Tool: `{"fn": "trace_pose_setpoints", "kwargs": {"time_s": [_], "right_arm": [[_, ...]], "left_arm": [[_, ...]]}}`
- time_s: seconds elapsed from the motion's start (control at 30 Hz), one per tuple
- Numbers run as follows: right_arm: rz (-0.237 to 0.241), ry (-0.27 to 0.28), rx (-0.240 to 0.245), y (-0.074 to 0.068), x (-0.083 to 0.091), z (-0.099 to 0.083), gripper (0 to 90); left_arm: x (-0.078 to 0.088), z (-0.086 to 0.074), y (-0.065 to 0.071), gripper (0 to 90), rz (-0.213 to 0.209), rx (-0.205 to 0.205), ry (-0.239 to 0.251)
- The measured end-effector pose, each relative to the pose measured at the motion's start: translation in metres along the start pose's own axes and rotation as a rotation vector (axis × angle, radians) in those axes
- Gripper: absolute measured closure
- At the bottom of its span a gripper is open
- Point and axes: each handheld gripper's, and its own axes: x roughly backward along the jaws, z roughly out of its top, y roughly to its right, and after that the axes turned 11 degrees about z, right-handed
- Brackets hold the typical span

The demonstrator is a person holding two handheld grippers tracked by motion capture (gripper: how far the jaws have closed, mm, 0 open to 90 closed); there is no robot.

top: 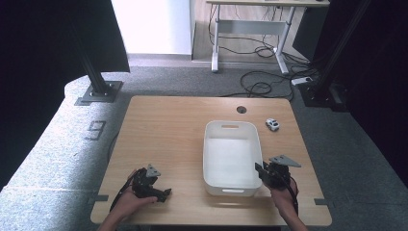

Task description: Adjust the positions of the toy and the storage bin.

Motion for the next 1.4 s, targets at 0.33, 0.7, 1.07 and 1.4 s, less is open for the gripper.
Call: {"fn": "trace_pose_setpoints", "kwargs": {"time_s": [0.33, 0.7, 1.07, 1.4], "right_arm": [[-0.001, 0.001, -0.005, -0.007, -0.005, 0.002, 71.3], [0.023, 0.0, 0.013, -0.018, -0.011, 0.002, 69.0], [0.048, -0.008, 0.014, -0.02, -0.011, 0.003, 67.2], [0.046, -0.013, 0.023, -0.026, -0.013, 0.003, 67.4]], "left_arm": [[0.0, 0.0, 0.0, 0.1, 0.0, -0.001, 0.0], [0.0, 0.0, 0.0, 0.2, -0.001, -0.003, 0.0], [0.0, 0.0, 0.0, 0.2, -0.002, -0.004, 0.0], [0.0, 0.0, 0.0, 0.2, -0.002, -0.003, -0.001]]}}
